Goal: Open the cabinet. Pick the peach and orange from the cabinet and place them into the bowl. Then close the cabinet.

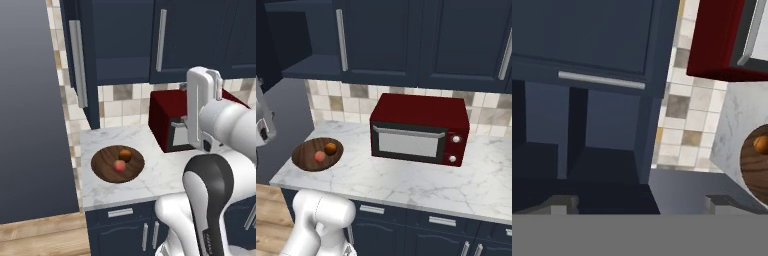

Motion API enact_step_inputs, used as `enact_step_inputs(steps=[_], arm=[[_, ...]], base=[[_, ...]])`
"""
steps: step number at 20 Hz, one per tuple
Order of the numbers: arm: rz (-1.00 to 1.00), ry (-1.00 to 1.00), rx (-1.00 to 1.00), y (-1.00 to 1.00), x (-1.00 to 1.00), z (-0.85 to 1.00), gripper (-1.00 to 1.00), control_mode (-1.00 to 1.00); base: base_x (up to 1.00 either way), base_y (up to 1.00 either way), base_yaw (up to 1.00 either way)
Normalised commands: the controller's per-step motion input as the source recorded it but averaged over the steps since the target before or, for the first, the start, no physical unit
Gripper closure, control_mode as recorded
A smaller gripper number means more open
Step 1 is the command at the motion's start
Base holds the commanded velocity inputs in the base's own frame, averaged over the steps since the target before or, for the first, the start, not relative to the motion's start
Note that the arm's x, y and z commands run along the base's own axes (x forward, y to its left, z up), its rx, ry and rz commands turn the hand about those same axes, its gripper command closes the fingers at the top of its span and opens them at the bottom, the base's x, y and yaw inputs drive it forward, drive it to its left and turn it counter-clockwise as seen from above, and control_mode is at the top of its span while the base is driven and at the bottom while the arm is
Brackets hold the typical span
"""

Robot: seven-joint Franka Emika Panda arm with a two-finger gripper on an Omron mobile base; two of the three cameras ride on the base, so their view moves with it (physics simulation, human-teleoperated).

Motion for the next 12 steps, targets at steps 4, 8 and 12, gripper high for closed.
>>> enact_step_inputs(steps=[4,8,12], arm=[[0.0,0.02,0.0,0.45,-0.04,0.0,-1.0,-1.0],[-0.01,0.01,0.0,0.44,-0.02,0.0,-1.0,-1.0],[-0.03,0.0,0.0,0.37,0.0,0.0,-1.0,-1.0]], base=[[0.0,0.0,0.0],[0.0,0.0,0.0],[0.0,0.0,0.0]])
